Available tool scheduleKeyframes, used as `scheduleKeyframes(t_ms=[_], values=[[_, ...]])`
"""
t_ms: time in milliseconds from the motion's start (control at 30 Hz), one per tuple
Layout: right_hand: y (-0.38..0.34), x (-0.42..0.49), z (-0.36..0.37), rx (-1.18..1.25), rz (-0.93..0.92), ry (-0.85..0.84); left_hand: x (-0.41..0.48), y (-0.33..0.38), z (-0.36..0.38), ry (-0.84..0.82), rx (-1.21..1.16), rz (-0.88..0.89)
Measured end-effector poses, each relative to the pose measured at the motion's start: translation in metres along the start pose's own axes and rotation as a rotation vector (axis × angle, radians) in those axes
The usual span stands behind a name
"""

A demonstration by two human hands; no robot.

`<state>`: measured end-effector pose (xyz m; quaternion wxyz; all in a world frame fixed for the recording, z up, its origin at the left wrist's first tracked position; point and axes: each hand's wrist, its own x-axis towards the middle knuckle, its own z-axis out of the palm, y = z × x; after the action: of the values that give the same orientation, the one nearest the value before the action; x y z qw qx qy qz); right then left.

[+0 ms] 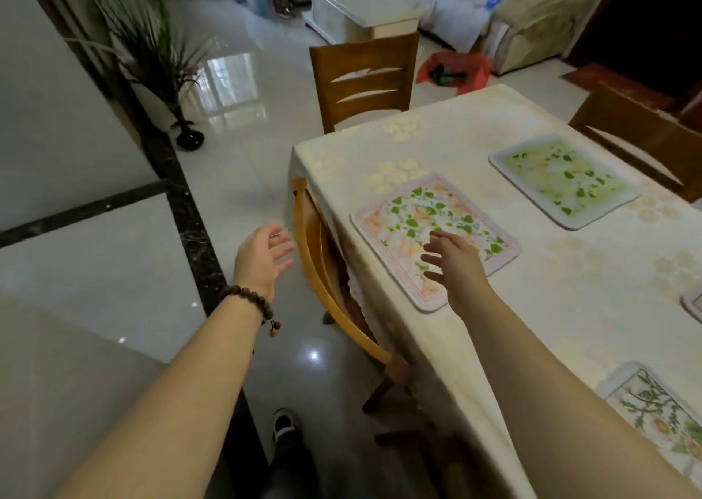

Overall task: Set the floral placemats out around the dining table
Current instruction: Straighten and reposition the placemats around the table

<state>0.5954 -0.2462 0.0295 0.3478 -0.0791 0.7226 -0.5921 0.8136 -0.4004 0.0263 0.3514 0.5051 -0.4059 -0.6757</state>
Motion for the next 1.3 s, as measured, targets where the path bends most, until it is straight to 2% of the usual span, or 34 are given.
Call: scheduleKeyframes(t_ms=[267, 433, 733, 967, 1300], values=[[-0.023, 0.048, 0.058, 0.080, 0.013, 0.148, 0.105, 0.052, 0.019, -0.161, 0.022, -0.027], [-0.029, 0.062, 0.068, 0.134, 0.030, 0.285, 0.144, 0.062, 0.041, -0.301, 0.087, -0.088], [-0.017, 0.096, 0.052, 0.193, 0.071, 0.468, 0.185, 0.054, 0.096, -0.485, 0.219, -0.151], [-0.002, 0.128, 0.021, 0.306, 0.099, 0.612, 0.219, 0.043, 0.170, -0.627, 0.330, -0.180], [0.037, 0.110, -0.024, 0.434, 0.236, 0.864, 0.247, 0.015, 0.233, -0.740, 0.485, -0.357]])
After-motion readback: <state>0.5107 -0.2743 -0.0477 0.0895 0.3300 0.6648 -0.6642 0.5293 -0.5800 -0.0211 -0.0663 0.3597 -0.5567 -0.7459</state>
